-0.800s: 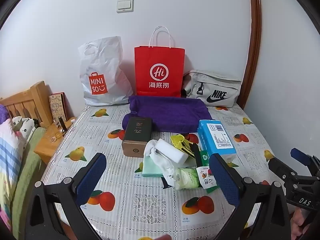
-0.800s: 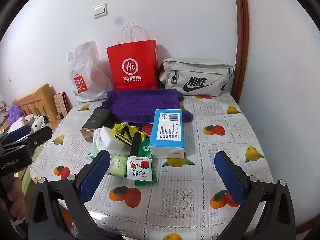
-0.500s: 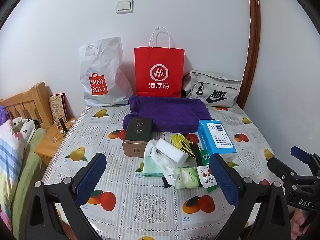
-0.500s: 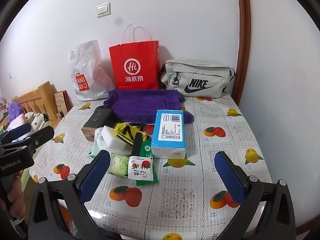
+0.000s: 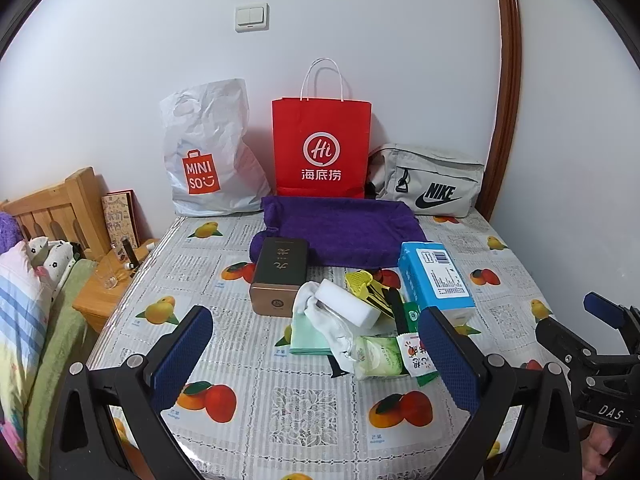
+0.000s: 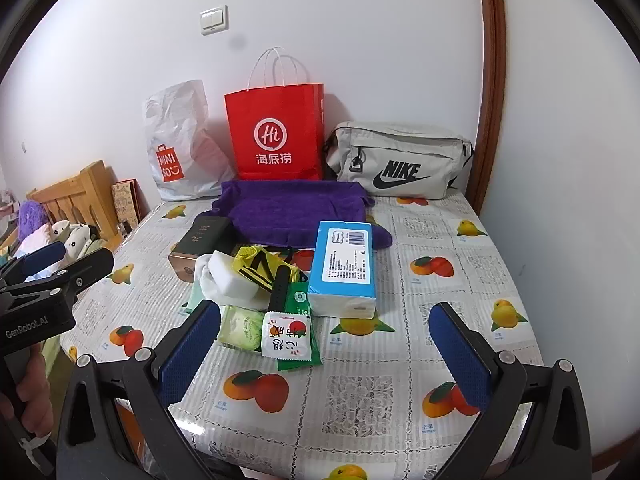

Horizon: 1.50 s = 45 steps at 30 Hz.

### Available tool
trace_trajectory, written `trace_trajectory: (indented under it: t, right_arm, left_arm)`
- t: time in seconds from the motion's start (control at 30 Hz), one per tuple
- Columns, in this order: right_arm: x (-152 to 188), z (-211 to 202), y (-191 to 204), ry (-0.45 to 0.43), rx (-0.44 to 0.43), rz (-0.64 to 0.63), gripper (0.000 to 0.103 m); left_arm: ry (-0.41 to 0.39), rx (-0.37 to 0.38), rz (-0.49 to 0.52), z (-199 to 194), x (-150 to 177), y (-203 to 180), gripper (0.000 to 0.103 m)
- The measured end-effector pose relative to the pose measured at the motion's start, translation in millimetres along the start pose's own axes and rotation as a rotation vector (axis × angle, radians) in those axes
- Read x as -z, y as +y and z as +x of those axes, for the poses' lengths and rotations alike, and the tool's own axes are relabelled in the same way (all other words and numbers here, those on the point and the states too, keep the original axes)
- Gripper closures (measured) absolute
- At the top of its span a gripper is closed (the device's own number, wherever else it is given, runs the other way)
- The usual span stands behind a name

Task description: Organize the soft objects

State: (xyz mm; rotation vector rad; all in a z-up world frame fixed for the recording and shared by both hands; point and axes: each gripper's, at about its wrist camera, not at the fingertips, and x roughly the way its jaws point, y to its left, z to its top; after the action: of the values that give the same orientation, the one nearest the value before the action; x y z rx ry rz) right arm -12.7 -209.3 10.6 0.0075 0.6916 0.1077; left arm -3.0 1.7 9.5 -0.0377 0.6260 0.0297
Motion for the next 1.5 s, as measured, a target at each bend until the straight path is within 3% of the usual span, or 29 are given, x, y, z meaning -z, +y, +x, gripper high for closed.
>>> trace_trajectory:
  t: [1.5]
  right_arm:
    - [0,-10,3,-0.015,-0.003,0.000,0.001]
  left_arm:
    - [-0.011,-0.003,-0.002,-4,4,4,0.000]
